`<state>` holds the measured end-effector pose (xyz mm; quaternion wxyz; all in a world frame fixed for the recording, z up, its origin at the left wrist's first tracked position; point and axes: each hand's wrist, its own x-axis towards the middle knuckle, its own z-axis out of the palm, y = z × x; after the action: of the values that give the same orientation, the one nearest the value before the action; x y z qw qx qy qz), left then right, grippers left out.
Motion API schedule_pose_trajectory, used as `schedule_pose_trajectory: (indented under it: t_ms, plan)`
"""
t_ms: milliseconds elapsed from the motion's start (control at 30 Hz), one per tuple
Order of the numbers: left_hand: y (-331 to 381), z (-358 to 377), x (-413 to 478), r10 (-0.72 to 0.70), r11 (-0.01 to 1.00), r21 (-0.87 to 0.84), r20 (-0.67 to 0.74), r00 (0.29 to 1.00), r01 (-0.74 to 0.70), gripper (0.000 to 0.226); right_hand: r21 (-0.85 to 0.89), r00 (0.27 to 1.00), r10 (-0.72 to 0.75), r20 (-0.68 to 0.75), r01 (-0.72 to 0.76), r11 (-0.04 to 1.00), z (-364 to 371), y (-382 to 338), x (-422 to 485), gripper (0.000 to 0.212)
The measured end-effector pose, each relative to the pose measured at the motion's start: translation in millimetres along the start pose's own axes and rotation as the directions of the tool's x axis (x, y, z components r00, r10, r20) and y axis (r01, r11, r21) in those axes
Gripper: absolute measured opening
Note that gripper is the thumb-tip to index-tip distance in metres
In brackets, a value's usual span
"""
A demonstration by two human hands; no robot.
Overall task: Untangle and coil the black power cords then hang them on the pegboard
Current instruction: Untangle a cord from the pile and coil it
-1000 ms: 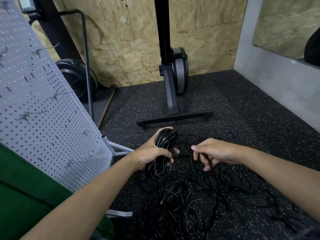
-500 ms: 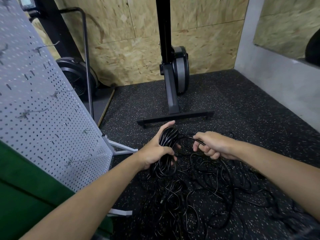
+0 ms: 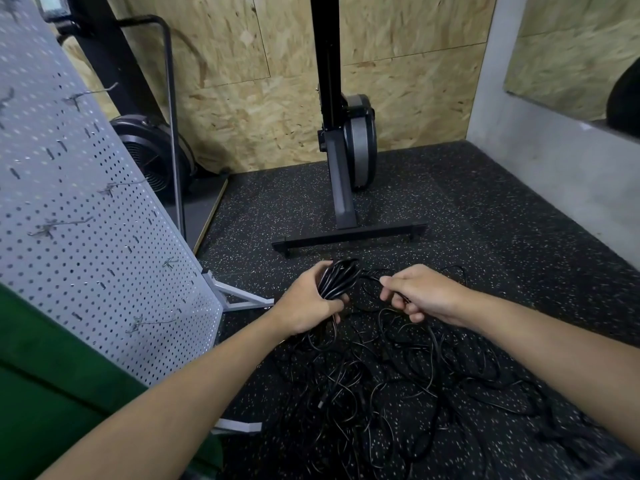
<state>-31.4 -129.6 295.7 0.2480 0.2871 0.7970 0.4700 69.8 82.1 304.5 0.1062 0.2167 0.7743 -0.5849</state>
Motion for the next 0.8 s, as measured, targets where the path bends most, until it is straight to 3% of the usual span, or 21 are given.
schedule_pose_trajectory:
  t_ms: [100,233,333,500,800]
  plan:
    - [4.5,4.2,1.3,-0.027,0.997,0.073,-0.022,0.999,0.028,0.027,0.097,0.995,-0.025,-0.093,0.034,0.995,4.5,-4.4,1.1,0.033]
    - [5.2,7.6,3.5,-0.013,0.984,0.176,-0.102,0.995,0.031,0.03,0.405,0.997,-0.049,-0.056,0.068,0.912,10.3,-14.8,2.1,0.031]
    - [5.5,5.2,2.8,0.024,0.963,0.268,-0.192,0.981,0.029,0.042,0.392,0.994,-0.108,0.005,0.098,0.915,13.3,-14.6,-1.6,0.032]
    - [11.8,2.9,-7.2,0.112,0.974,0.211,-0.153,0.982,-0.078,0.097,0.338,0.988,-0.122,0.093,0.084,0.938,17.5,-14.5,-11.6,0.029]
    - [17.2,7.9,-11.0,0.106,0.985,0.152,-0.187,0.977,-0.077,0.103,0.463,0.988,-0.124,0.092,0.068,0.884,29.9,-17.8,-13.3,0.056]
